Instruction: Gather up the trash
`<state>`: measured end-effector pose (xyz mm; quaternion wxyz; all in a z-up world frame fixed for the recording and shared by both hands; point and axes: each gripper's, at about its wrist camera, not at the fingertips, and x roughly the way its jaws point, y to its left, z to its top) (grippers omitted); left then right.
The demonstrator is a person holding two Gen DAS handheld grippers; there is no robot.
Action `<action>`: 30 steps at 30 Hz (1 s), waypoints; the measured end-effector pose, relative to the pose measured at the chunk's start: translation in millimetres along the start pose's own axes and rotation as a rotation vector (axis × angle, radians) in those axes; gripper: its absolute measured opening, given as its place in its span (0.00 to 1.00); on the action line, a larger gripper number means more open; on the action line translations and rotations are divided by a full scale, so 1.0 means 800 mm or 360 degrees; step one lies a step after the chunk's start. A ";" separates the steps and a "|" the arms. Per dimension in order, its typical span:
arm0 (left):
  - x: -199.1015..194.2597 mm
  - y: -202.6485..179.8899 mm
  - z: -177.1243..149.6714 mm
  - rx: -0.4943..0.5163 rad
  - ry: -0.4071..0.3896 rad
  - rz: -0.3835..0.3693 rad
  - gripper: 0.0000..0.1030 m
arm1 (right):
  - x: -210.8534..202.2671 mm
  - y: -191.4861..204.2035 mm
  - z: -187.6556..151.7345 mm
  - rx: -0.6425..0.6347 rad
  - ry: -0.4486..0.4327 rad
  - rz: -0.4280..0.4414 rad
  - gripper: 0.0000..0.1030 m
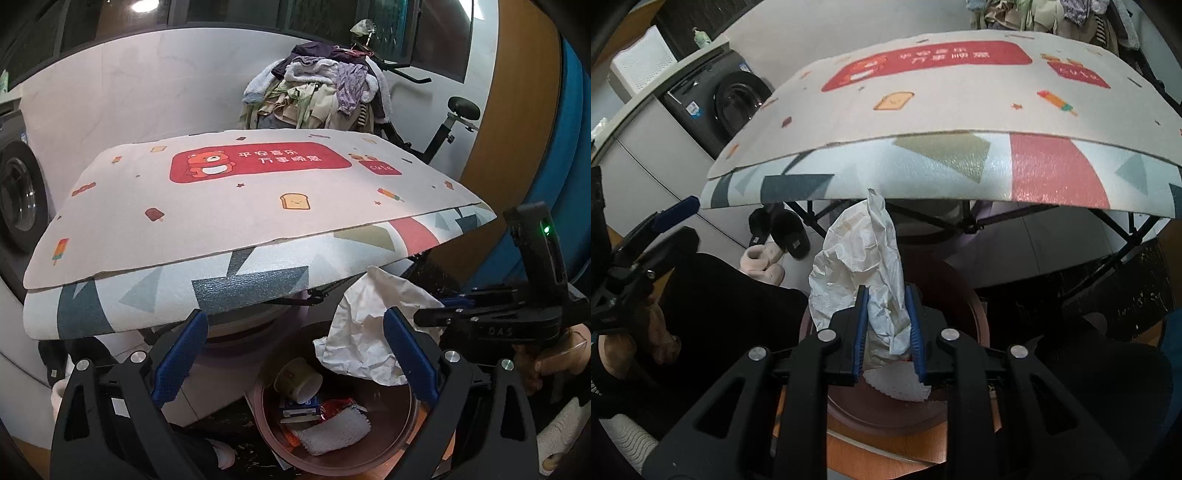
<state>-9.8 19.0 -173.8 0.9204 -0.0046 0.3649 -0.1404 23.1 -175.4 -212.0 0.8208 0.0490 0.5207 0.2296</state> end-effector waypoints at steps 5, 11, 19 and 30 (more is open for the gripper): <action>0.001 0.006 0.000 -0.0036 0.0005 -0.0001 0.91 | 0.009 -0.002 0.003 0.0019 0.0042 -0.0018 0.32; -0.001 0.005 0.001 -0.0037 -0.0007 0.0009 0.91 | 0.007 -0.001 0.004 0.0009 0.0027 -0.0056 0.70; -0.013 0.014 0.022 -0.0080 -0.0052 0.0077 0.94 | -0.033 0.007 0.027 -0.0053 -0.0156 -0.0205 0.94; -0.103 -0.014 0.132 0.0096 -0.0406 0.0511 0.94 | -0.177 0.024 0.109 -0.0115 -0.0620 -0.0393 0.94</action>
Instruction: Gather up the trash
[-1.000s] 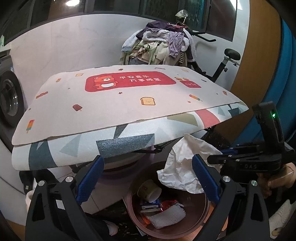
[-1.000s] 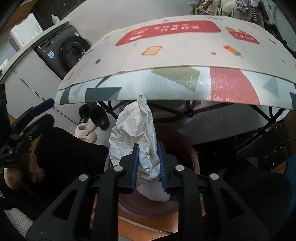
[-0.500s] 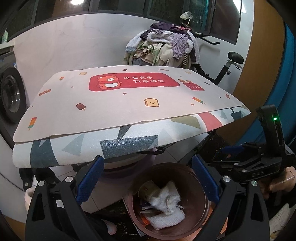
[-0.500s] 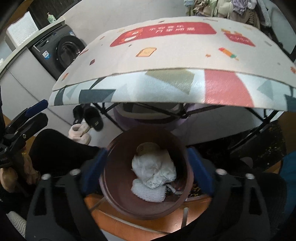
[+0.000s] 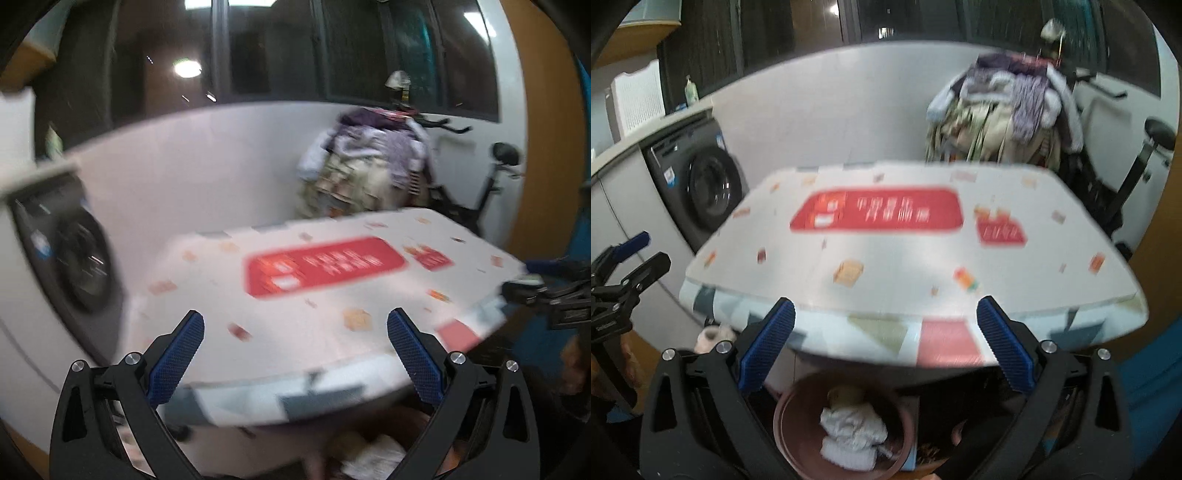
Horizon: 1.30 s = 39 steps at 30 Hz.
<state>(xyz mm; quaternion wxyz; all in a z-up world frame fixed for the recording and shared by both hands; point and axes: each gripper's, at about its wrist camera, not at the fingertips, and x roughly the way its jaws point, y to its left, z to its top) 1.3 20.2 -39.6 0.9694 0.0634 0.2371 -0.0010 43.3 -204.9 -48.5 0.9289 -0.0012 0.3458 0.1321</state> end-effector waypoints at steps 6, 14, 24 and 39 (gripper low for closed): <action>-0.049 -0.001 0.045 0.0041 -0.0126 0.0038 0.94 | -0.051 0.005 0.045 -0.0088 -0.0182 -0.0031 0.94; -0.081 0.000 0.068 0.0006 -0.0168 0.0001 0.94 | -0.087 0.013 0.067 -0.0135 -0.0277 -0.0007 0.94; -0.087 0.005 0.076 -0.0057 -0.0137 -0.0028 0.94 | -0.105 0.026 0.070 -0.0173 -0.0318 -0.0022 0.94; -0.082 -0.004 0.069 -0.0014 -0.0108 -0.0036 0.94 | -0.100 0.033 0.065 -0.0171 -0.0304 -0.0044 0.94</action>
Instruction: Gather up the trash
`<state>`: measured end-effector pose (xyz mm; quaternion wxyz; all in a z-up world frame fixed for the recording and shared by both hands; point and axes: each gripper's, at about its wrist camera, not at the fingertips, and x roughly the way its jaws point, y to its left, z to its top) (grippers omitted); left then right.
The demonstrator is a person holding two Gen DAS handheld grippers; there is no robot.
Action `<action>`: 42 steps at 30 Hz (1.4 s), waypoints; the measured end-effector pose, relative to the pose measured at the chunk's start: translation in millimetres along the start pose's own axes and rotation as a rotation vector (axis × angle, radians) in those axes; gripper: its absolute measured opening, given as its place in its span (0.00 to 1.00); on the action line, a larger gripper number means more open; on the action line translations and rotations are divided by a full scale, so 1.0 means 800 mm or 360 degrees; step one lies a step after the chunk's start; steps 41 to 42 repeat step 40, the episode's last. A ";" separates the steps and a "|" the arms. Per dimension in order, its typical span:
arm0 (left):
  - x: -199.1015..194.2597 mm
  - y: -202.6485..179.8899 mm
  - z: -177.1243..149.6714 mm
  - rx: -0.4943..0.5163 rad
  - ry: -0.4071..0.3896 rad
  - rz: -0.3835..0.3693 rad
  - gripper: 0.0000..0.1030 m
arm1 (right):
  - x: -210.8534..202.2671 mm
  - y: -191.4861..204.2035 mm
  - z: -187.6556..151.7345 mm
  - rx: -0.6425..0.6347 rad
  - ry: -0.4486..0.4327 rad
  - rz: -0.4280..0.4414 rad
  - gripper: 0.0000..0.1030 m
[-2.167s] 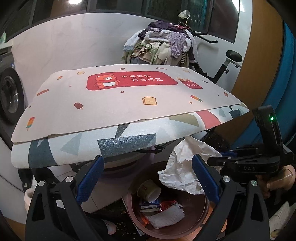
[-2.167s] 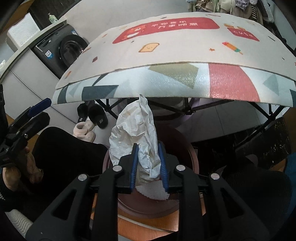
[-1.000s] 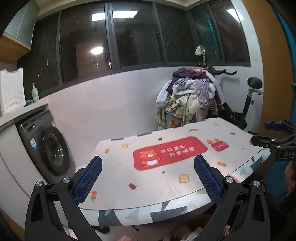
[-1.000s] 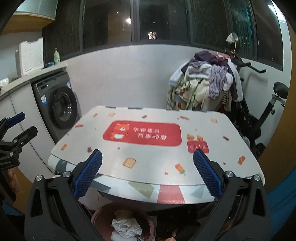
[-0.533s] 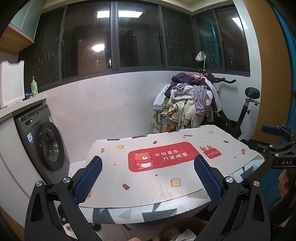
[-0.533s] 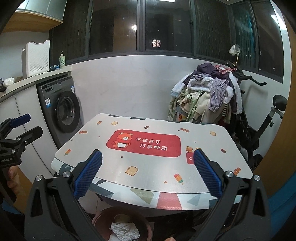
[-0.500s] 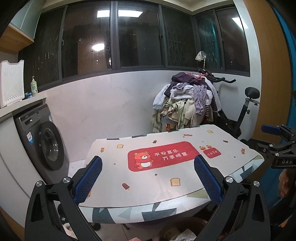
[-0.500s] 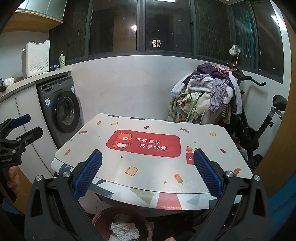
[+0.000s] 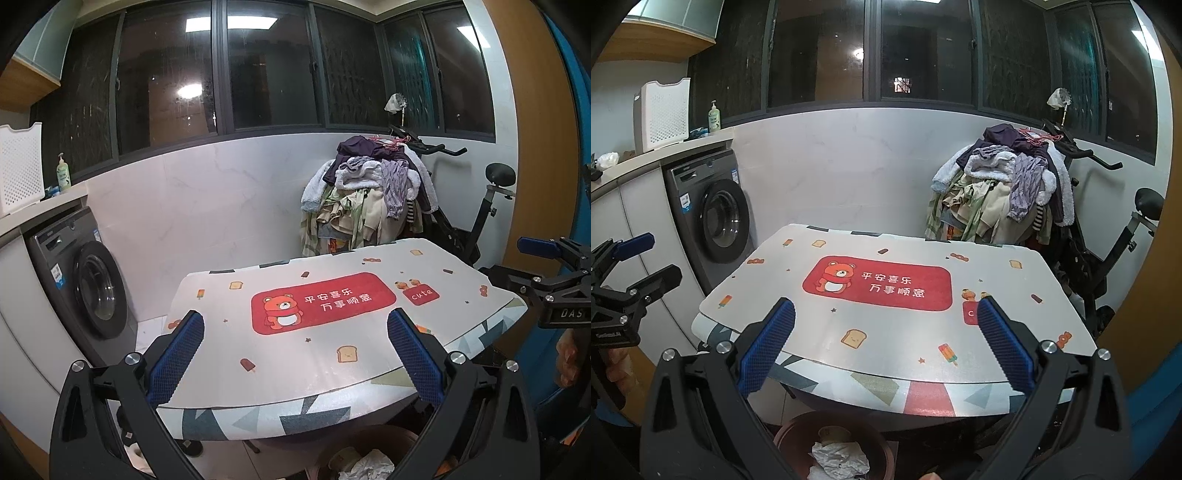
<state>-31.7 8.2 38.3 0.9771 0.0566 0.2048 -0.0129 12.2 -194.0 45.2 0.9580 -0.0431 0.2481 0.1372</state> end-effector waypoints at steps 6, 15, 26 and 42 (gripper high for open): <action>0.001 0.000 -0.001 -0.0002 0.0005 0.0003 0.94 | 0.001 0.002 -0.004 0.0007 0.0010 -0.0002 0.94; 0.004 0.002 -0.008 -0.0012 0.0028 0.0000 0.94 | 0.000 -0.001 -0.007 0.0018 0.0016 0.0009 0.94; 0.003 0.000 -0.012 -0.0003 0.0020 -0.0010 0.94 | 0.003 0.007 -0.011 -0.0027 0.0045 -0.0001 0.94; 0.002 -0.001 -0.015 0.0023 0.0009 0.0029 0.94 | 0.007 0.009 -0.013 -0.0024 0.0062 -0.0013 0.94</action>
